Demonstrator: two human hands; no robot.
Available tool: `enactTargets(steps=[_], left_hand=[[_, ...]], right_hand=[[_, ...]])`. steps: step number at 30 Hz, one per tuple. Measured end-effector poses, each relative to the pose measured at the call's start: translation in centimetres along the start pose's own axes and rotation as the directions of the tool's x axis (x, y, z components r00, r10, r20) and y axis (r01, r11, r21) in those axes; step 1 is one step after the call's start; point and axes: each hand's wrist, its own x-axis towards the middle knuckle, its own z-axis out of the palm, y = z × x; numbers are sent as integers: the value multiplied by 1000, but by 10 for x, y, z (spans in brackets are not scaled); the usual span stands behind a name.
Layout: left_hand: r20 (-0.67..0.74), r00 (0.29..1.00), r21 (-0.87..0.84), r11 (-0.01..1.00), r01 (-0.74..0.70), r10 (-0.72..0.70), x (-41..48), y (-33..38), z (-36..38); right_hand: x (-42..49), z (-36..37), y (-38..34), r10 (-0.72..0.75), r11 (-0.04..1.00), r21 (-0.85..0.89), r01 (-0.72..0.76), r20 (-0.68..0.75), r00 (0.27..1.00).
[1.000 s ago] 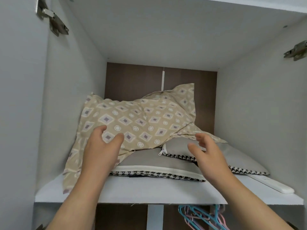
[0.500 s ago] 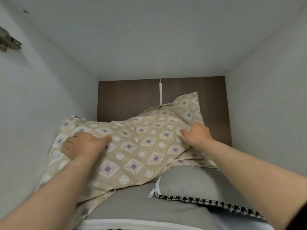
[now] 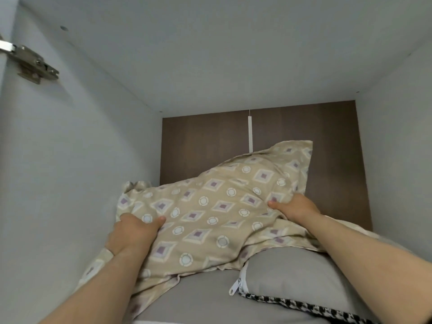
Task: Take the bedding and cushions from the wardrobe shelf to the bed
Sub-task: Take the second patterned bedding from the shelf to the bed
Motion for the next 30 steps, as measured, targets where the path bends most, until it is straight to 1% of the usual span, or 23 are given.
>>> enactTargets(steps=[2, 4, 8, 12, 14, 18, 22, 24, 26, 28, 29, 30], left_hand=[[-10, 999, -47, 997, -54, 54, -2, -5, -5], [-54, 995, -117, 989, -87, 81, -5, -6, -13], [-123, 985, -283, 947, -152, 121, -15, -2, -35], [-117, 973, -373, 900, -227, 197, -31, -3, -68], [-159, 960, -412, 868, -277, 230, -39, 2, -79], [-208, 946, -511, 797, -322, 249, -67, -2, -110], [-228, 932, -599, 713, -364, 283, -95, -11, -132], [-211, 943, -678, 656, -331, 258, -99, -17, -135], [-129, 956, -745, 610, -269, 264, -101, -22, -130], [-33, 951, -769, 600, -221, 308, -109, -29, -129], [1, 942, -789, 579, -205, 336, -119, -31, -137], [-9, 933, -795, 564, -225, 359, -131, -34, -146]], right_hand=[[-10, -6, -11, -12, 999, -47, 9, -53, 999], [-26, -14, -23, -39, 997, -74, 28, -142, 989], [-70, -43, -42, -75, 995, -88, 51, -286, 955], [-129, -68, -55, -81, 996, -51, 67, -367, 927], [-153, -75, -55, -76, 997, -14, 77, -398, 914], [-225, -98, -57, -46, 996, 45, 76, -471, 881], [-296, -129, -48, -45, 997, 32, 75, -557, 829], [-325, -140, -46, -35, 996, 42, 73, -582, 812], [-355, -150, -44, -30, 998, 29, 59, -607, 795], [-386, -156, -42, -16, 999, 24, 40, -625, 781], [-401, -159, -40, -5, 999, 29, 30, -632, 775], [-416, -160, -38, 7, 999, 37, 21, -637, 771]])
